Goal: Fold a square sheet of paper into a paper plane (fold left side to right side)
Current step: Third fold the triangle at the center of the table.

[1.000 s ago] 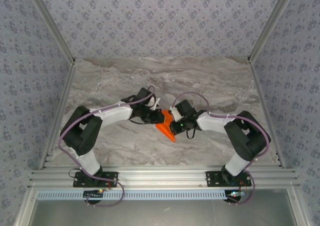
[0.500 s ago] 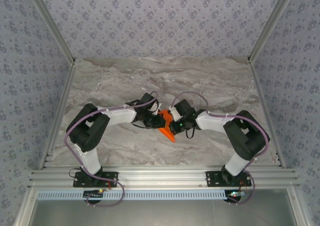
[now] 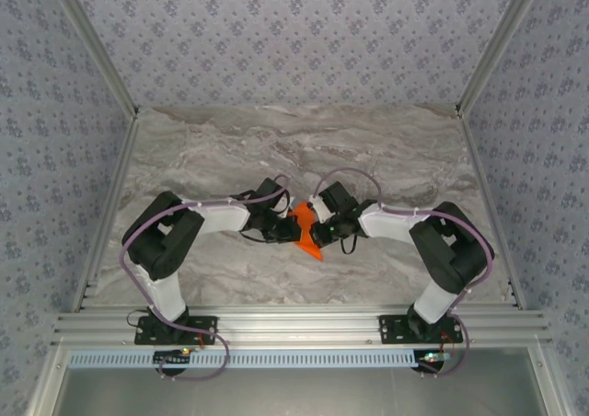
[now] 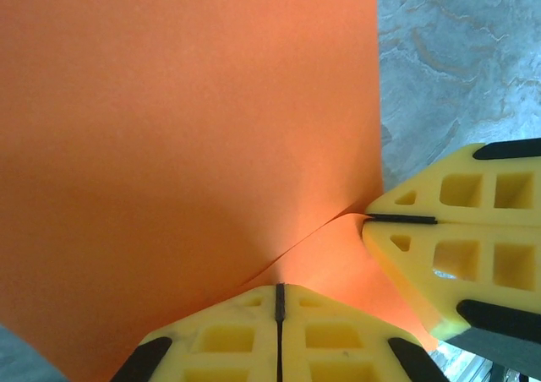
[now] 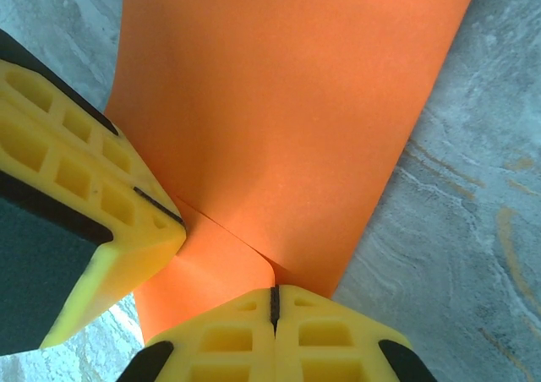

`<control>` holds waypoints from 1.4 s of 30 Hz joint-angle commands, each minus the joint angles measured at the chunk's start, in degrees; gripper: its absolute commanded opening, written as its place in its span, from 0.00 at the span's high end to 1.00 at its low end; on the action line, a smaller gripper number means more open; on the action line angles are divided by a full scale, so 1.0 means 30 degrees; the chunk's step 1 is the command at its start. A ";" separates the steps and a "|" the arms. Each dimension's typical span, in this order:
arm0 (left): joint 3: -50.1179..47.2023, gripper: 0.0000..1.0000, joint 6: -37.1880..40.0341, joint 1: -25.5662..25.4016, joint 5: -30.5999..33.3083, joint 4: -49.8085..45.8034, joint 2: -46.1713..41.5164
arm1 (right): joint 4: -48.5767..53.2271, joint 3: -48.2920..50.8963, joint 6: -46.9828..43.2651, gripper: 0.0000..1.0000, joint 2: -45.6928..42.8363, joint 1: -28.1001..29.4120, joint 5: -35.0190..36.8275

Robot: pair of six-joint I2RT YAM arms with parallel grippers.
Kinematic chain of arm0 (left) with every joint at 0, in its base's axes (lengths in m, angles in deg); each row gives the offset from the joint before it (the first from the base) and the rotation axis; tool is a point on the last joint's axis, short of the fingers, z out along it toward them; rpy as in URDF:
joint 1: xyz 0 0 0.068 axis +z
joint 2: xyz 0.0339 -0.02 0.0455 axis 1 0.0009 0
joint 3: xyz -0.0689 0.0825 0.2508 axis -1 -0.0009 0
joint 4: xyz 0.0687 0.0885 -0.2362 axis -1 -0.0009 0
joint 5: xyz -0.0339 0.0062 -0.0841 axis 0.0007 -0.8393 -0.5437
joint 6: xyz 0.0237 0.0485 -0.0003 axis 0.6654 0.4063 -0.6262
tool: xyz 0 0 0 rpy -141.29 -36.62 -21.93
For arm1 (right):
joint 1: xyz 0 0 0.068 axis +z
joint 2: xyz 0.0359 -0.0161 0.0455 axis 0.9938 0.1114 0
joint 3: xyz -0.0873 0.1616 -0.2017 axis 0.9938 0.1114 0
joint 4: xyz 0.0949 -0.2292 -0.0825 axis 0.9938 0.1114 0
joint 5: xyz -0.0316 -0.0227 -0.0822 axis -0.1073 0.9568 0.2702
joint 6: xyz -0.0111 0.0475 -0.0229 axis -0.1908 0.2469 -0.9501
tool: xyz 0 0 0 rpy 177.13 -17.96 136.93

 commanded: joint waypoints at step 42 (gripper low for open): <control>-0.1095 0.96 0.0200 -0.0099 0.1942 -0.0403 0.0641 | 0.3685 0.0302 0.3356 0.84 -0.0043 0.0005 -0.3793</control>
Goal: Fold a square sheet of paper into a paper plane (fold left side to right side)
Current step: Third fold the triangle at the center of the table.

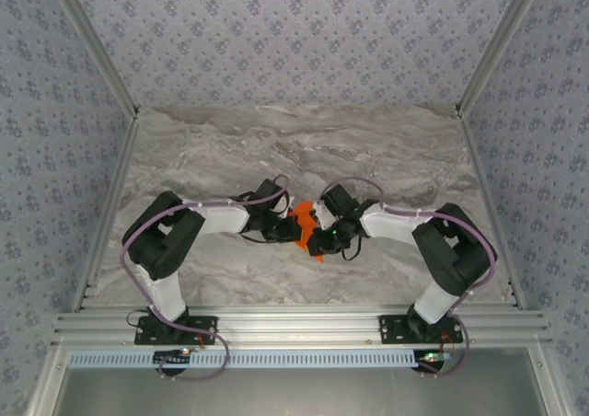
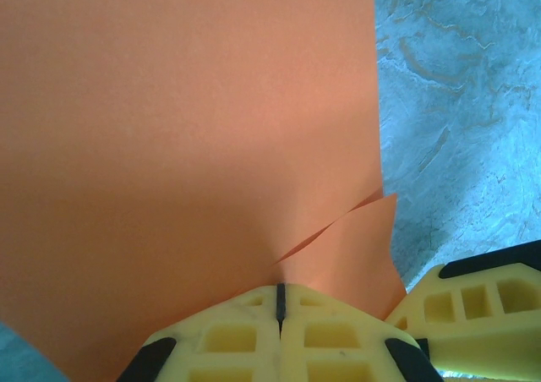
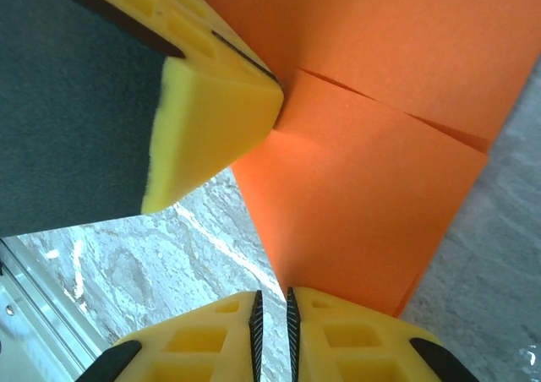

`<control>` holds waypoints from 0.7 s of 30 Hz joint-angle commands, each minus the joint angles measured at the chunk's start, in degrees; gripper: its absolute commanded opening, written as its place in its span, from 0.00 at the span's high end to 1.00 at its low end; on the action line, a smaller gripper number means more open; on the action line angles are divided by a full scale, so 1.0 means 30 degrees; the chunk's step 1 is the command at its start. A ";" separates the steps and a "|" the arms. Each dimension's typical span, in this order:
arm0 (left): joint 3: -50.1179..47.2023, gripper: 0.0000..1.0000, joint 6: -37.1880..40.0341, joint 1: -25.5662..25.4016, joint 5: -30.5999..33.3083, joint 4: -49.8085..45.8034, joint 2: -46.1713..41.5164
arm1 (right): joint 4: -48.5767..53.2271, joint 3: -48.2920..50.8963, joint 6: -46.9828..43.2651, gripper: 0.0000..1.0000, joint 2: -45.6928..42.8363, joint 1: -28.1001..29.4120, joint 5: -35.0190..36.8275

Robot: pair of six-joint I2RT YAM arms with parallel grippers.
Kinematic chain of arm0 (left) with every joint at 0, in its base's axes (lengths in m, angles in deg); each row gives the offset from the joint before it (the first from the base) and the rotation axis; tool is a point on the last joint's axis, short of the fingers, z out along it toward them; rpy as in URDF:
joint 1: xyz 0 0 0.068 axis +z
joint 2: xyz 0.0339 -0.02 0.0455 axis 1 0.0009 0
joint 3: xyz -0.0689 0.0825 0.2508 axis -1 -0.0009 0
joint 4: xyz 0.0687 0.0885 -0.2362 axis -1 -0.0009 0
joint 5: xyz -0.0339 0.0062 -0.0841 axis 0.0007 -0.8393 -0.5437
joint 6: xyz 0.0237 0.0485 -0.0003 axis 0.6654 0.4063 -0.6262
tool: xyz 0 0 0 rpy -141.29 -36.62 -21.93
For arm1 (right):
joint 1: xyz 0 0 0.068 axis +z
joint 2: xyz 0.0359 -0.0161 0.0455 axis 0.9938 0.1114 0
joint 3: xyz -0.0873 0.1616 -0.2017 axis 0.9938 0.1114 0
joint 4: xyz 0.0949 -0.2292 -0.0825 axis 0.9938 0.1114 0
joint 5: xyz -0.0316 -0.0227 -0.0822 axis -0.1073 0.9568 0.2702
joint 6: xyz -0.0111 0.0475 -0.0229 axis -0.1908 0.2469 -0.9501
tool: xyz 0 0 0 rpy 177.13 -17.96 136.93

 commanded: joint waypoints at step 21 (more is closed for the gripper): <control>-0.0529 0.97 0.0482 -0.0047 0.2311 -0.1591 0.0715 | 0.3541 0.1706 0.0278 0.90 -0.0427 0.0707 0.2276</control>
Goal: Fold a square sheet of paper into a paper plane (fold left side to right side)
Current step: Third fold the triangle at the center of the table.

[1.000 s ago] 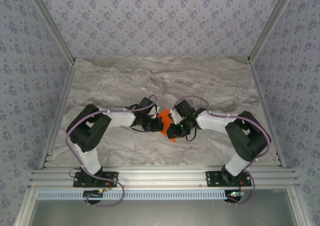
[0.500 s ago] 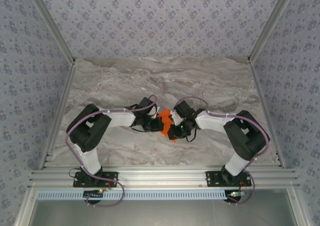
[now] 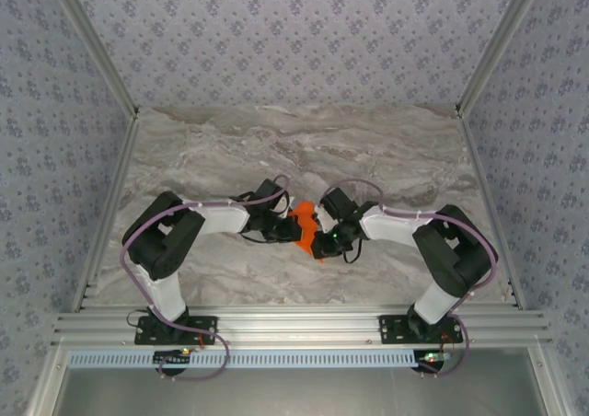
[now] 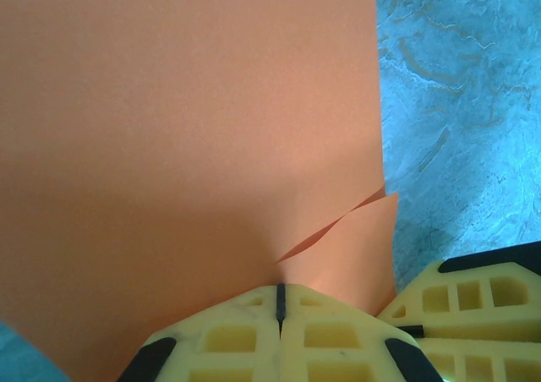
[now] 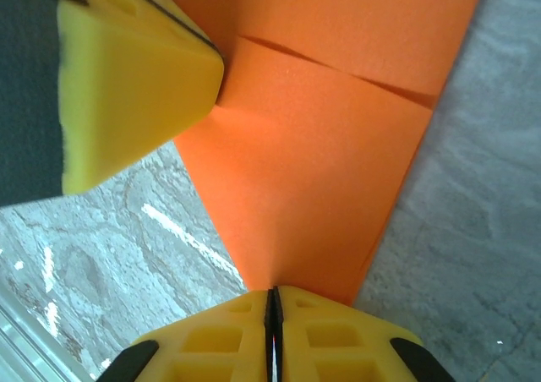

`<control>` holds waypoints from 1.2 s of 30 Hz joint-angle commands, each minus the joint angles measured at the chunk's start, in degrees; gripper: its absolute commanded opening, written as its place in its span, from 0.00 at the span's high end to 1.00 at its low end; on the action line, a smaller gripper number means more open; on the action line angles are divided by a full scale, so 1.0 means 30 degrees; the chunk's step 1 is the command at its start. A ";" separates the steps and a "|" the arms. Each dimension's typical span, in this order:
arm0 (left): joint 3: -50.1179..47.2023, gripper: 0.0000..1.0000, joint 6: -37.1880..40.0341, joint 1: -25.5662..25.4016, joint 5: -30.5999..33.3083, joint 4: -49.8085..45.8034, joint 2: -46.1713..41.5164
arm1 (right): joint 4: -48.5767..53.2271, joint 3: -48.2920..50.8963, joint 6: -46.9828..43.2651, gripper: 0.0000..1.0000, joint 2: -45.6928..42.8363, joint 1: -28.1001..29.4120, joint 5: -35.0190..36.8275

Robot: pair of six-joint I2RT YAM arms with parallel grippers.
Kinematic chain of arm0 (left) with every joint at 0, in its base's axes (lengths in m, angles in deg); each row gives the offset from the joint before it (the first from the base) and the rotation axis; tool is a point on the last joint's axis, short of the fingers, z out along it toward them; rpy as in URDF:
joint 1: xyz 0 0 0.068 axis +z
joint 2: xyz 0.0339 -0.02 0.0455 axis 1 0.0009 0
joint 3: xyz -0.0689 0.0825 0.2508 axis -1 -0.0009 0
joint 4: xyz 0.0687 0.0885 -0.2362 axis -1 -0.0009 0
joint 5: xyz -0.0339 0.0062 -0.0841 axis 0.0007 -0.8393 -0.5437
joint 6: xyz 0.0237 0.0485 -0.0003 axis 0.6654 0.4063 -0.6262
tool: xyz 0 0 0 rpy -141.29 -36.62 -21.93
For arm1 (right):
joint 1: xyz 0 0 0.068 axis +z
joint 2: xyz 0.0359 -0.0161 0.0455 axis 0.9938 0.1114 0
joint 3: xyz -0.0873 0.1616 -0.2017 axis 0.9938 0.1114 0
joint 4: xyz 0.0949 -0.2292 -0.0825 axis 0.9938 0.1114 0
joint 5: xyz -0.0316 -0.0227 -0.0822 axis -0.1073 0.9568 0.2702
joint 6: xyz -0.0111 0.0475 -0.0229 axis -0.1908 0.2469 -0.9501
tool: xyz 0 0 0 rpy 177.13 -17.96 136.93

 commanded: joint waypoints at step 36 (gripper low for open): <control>-0.0006 0.97 0.0670 -0.0097 0.1943 -0.1784 0.0543 | -0.0548 0.0783 0.2290 0.98 -0.1492 -0.0498 -0.1385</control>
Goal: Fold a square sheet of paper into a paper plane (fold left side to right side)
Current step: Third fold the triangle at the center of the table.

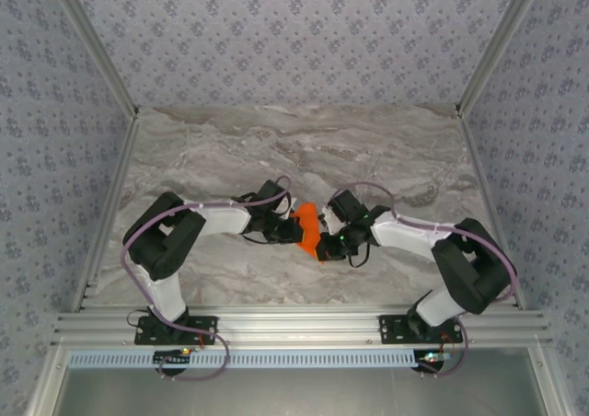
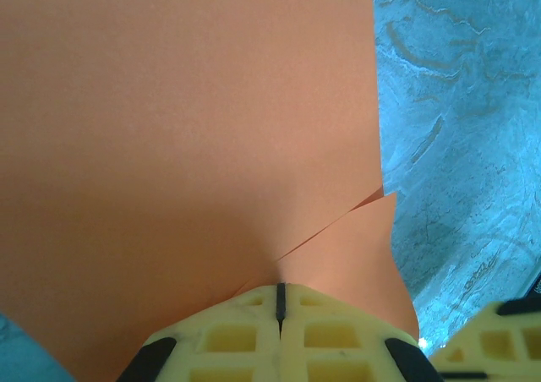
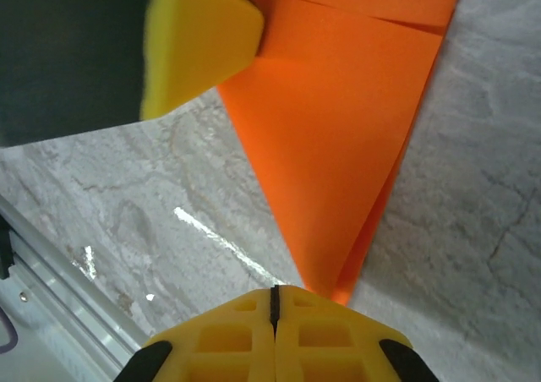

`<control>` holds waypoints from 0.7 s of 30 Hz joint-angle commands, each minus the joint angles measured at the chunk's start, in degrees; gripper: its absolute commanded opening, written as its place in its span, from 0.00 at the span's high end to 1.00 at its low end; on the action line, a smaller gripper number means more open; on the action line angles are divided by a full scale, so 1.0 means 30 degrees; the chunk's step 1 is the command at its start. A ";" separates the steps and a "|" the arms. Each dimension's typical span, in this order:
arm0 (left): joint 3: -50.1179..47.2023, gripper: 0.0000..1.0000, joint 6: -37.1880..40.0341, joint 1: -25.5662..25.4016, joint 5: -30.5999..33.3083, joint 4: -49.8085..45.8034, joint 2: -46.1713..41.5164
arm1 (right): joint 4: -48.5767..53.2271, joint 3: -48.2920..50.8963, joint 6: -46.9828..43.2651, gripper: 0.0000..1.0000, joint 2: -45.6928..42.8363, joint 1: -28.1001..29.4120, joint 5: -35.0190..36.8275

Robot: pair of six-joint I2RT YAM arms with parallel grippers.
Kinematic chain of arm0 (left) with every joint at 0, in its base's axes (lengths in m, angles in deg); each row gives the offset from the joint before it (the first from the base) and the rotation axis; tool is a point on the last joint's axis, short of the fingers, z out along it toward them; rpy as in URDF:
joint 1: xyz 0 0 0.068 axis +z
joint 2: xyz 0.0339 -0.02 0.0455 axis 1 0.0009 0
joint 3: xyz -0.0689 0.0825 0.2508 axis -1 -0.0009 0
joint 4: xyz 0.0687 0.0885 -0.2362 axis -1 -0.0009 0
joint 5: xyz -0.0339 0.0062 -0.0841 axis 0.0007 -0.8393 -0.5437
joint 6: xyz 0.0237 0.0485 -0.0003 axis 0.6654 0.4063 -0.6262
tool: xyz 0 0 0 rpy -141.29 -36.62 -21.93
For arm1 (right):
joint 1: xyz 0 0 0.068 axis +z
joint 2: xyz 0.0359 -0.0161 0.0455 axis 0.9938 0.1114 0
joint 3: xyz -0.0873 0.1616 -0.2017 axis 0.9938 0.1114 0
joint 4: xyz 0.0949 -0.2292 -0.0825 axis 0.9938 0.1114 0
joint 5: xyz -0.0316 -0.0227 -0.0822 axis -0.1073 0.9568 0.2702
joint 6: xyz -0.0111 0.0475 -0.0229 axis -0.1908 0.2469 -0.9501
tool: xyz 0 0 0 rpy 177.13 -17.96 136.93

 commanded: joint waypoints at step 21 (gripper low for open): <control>-0.2006 0.98 -0.0679 -0.1253 0.0042 0.0937 -0.3741 | 0.1846 0.0667 -0.0015 1.00 0.2617 -0.0697 0.2841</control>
